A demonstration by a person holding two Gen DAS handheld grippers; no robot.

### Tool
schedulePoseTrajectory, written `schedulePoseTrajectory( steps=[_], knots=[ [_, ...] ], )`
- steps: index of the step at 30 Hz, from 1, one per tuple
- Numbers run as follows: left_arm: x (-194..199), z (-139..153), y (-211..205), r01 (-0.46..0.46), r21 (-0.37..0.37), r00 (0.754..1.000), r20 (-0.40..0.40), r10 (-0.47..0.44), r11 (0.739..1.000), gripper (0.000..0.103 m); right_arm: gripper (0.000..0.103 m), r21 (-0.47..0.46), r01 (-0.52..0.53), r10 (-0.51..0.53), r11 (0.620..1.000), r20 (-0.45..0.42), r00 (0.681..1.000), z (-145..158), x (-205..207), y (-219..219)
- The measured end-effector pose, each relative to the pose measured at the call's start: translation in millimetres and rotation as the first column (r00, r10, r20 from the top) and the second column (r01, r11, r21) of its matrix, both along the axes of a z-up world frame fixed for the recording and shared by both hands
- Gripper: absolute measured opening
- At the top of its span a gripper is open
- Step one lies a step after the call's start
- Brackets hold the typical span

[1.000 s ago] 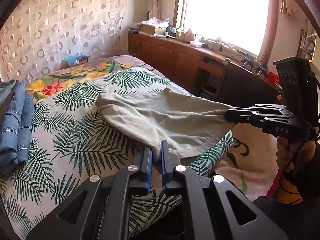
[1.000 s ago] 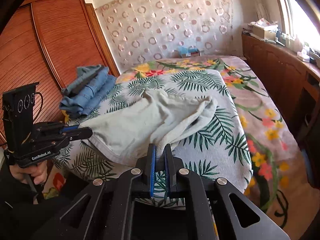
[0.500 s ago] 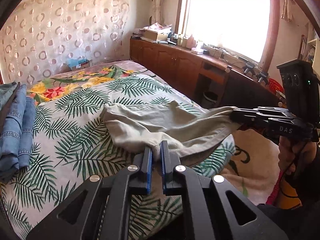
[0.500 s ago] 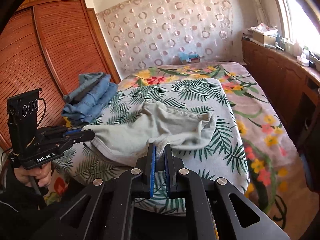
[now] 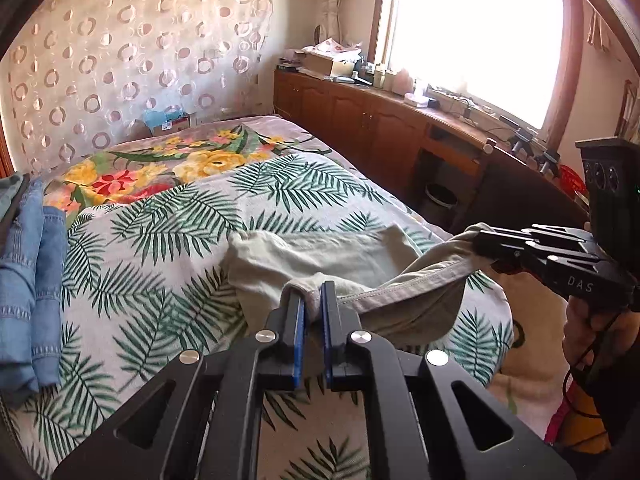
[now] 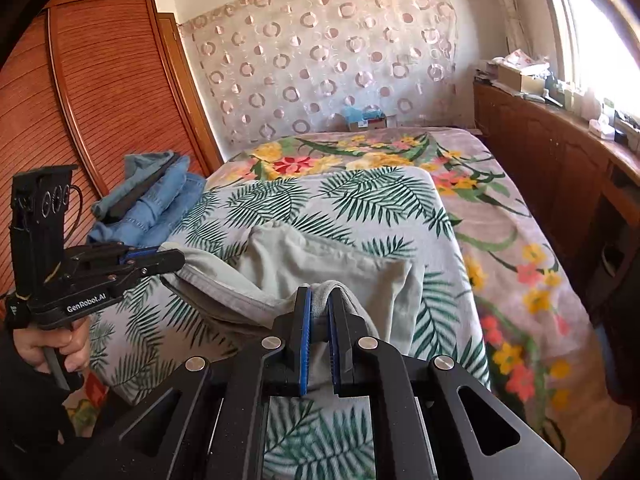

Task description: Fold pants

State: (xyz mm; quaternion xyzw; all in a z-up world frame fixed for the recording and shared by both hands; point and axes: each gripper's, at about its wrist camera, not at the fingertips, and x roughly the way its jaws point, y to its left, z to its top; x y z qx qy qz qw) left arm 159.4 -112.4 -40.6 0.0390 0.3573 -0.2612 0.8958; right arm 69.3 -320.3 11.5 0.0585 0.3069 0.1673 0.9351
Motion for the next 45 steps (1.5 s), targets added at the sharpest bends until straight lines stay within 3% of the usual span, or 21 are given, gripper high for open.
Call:
schedulePoseTrajectory(
  steps=[19, 22, 25, 29, 34, 38, 45],
  knots=[
    [56.6, -20.0, -16.4, -0.029, 0.059, 0.998, -0.054, 0.032, 0.998, 0.008, 0.008, -0.047, 0.043, -0.045, 0.998, -0.057, 0.997, -10.7, 49.5, 13.6],
    [54.2, -18.9, -14.4, -0.036, 0.046, 0.998, -0.052, 0.038, 0.998, 0.01, 0.008, -0.01, 0.044, -0.044, 0.999, -0.065, 0.997, -8.1, 49.8, 10.4],
    [53.2, -16.6, -10.6, -0.041, 0.036, 0.997, -0.059, 0.044, 0.998, 0.017, 0.011, 0.016, 0.038, -0.037, 0.999, -0.069, 0.997, -10.5, 49.1, 3.7],
    [50.5, -15.9, -3.8, -0.065, 0.053, 0.997, -0.029, 0.067, 0.996, 0.035, 0.03, -0.005, 0.079, -0.079, 0.997, -0.073, 0.994, -13.2, 53.1, -1.4],
    [48.6, -22.8, 4.6, -0.051, 0.06, 0.997, -0.05, 0.054, 0.997, 0.049, 0.03, -0.014, 0.079, -0.08, 0.997, -0.052, 0.995, -11.8, 45.1, -4.6],
    [45.7, -32.6, 3.6, -0.029, 0.076, 0.997, -0.063, 0.034, 0.997, 0.079, 0.031, -0.037, 0.048, -0.05, 0.998, -0.063, 0.997, -21.2, 38.9, -2.7],
    [58.4, -51.9, -2.4, -0.046, 0.119, 0.994, -0.096, 0.057, 0.992, 0.079, 0.031, -0.094, -0.037, 0.029, 0.995, -0.082, 0.996, -30.2, 47.3, 12.1]
  ],
)
